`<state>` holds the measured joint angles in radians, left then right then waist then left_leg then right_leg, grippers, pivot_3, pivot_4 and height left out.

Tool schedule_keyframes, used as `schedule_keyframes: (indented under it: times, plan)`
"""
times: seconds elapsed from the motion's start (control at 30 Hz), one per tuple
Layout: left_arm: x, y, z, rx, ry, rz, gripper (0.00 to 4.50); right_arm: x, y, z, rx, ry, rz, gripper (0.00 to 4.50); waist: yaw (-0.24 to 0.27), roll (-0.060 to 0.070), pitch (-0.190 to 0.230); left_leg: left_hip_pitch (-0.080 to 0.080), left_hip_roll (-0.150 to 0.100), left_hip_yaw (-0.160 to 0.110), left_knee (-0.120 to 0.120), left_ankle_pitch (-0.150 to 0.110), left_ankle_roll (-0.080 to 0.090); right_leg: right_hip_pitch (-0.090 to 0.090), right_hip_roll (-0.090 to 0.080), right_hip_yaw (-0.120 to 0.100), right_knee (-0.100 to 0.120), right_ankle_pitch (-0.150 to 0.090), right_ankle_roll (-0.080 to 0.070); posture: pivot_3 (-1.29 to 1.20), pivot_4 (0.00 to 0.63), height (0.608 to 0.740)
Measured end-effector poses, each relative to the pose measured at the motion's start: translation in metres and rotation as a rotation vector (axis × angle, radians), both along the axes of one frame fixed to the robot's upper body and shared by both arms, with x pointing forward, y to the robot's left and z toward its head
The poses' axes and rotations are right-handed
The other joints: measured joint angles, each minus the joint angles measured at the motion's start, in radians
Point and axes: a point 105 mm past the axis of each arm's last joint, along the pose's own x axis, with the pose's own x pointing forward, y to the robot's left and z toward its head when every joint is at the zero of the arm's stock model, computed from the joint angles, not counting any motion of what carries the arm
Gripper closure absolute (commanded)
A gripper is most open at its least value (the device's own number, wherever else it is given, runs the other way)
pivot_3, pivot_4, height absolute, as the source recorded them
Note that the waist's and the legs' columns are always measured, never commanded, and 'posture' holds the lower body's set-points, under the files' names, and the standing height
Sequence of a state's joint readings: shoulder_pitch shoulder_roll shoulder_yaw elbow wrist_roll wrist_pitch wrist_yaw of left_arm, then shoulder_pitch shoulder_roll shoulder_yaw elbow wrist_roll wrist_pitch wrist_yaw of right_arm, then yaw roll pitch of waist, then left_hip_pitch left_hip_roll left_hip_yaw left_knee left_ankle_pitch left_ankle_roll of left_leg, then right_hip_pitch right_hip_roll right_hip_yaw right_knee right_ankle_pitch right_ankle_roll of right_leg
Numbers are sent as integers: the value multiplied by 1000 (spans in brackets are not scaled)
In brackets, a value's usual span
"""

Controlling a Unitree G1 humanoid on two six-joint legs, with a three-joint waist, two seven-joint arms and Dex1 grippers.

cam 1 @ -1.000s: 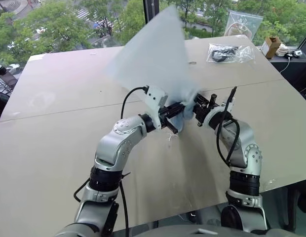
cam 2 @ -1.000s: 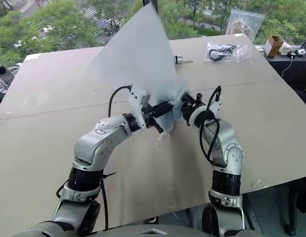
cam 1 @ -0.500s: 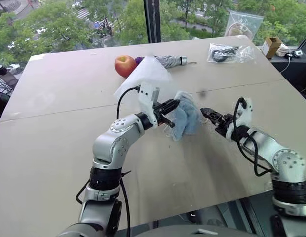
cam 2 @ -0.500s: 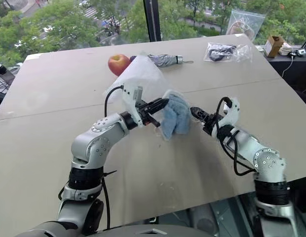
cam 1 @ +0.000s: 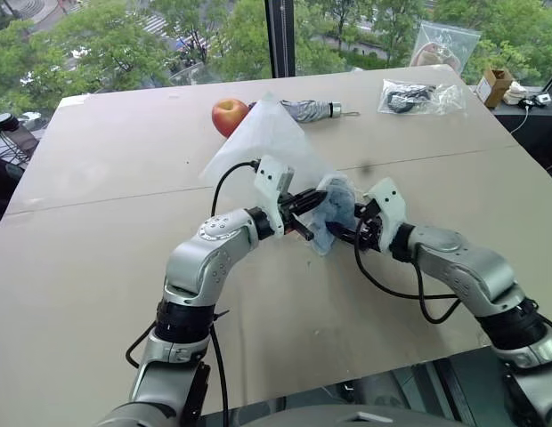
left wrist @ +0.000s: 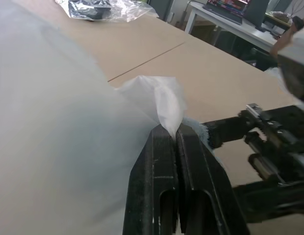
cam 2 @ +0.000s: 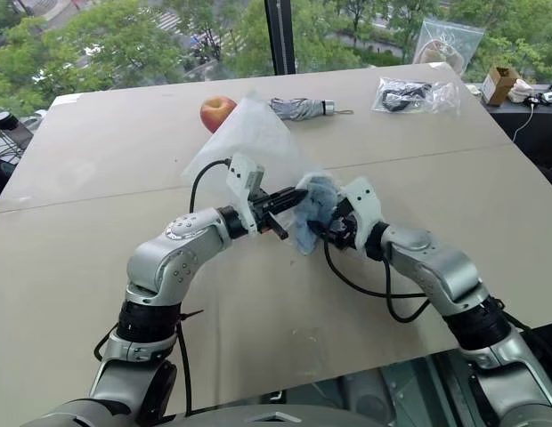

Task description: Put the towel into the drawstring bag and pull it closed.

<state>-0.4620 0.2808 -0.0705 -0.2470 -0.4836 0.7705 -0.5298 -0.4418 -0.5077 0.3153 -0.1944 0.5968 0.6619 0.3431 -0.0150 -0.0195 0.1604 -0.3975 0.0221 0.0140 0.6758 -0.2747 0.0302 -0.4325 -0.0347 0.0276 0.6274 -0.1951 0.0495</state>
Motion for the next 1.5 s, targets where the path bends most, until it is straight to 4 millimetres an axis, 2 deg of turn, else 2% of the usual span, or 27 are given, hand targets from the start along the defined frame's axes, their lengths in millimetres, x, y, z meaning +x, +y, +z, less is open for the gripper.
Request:
schedule_keyframes:
  times: [0.1, 0.2, 0.23, 0.27, 0.4, 0.47, 0.63, 0.77, 0.87, 1.0, 1.23, 1.37, 1.5]
  plan:
    - [-1, 1, -3, 3, 8, 1, 4500, 3, 4, -1, 17, 0, -13, 2496, 2, 0, 0, 0, 0, 0, 0, 0, 0, 0, 0, 0, 0, 0, 0, 0, 150, 740]
    - [-2, 0, -5, 7, 13, -11, 4500, 6, 6, 6, 95, 1, -46, 3725, 2, 0, 0, 0, 0, 0, 0, 0, 0, 0, 0, 0, 0, 0, 0, 0, 150, 740]
    - [-2, 0, -5, 8, 14, -12, 4500, 6, 5, 7, 105, 3, -50, 4256, 2, 0, 0, 0, 0, 0, 0, 0, 0, 0, 0, 0, 0, 0, 0, 0, 150, 740]
    - [-3, 0, -5, 9, 14, -13, 4500, 6, 3, 8, 127, 16, -54, 4457, 3, 0, 0, 0, 0, 0, 0, 0, 0, 0, 0, 0, 0, 0, 0, 0, 150, 740]
    - [-4, 1, -4, 11, 8, -30, 4500, -1, -1, 20, 255, 82, -24, 4457, 3, 0, 0, 0, 0, 0, 0, 0, 0, 0, 0, 0, 0, 0, 0, 0, 150, 740]
    - [-6, 1, 0, -10, -3, -55, 4500, -4, 1, 30, 360, 123, 2, 4457, 1, 0, 0, 0, 0, -1, 0, 0, 0, 0, 0, -1, 1, 0, 0, 0, 150, 740]
    - [-12, 1, 11, -69, -23, -107, 4500, -11, 12, 38, 545, 212, 42, 4457, 1, 0, 0, 1, 0, -1, 0, 0, 0, 0, 0, -1, 2, 0, 0, 0, 150, 740]
    - [-24, -4, 25, -131, -42, -178, 4500, -6, 24, 48, 895, 377, 20, 4457, 0, 0, 0, 1, 1, -1, 0, 0, 0, 0, 0, -1, 3, 0, 0, 0, 150, 740]
    - [-34, -9, 32, -172, -50, -233, 4500, -2, 27, 60, 1072, 453, 14, 4457, 2, 0, 0, 1, 0, -1, 0, 0, 0, 0, 0, -1, 3, 0, 0, 0, 150, 740]
    - [-45, -17, 33, -205, -31, -296, 4500, -3, 29, 73, 1256, 538, 26, 4457, -1, 0, 0, 0, 0, -1, 0, 0, 0, 0, 0, -1, 3, 0, 0, 0, 150, 740]
    - [-48, -20, 41, -225, -62, -283, 4500, 6, 19, 85, 1451, 682, -40, 4457, -4, 0, 0, 1, 0, -1, 0, 0, 0, 0, 0, -1, 4, 0, 0, 0, 150, 740]
    - [-54, -27, 22, -215, 22, -307, 4500, 18, 11, 85, 1514, 741, -160, 4457, -7, 0, 0, 0, 0, -1, 0, 0, 0, 0, 0, -1, 4, 0, 0, 0, 150, 740]
    - [-50, -27, 22, -223, 27, -284, 4500, 22, 14, 78, 1488, 791, -265, 4457, -12, 1, 0, 1, 0, -1, 0, 0, 0, 0, 0, -1, 4, 0, 0, 0, 150, 740]
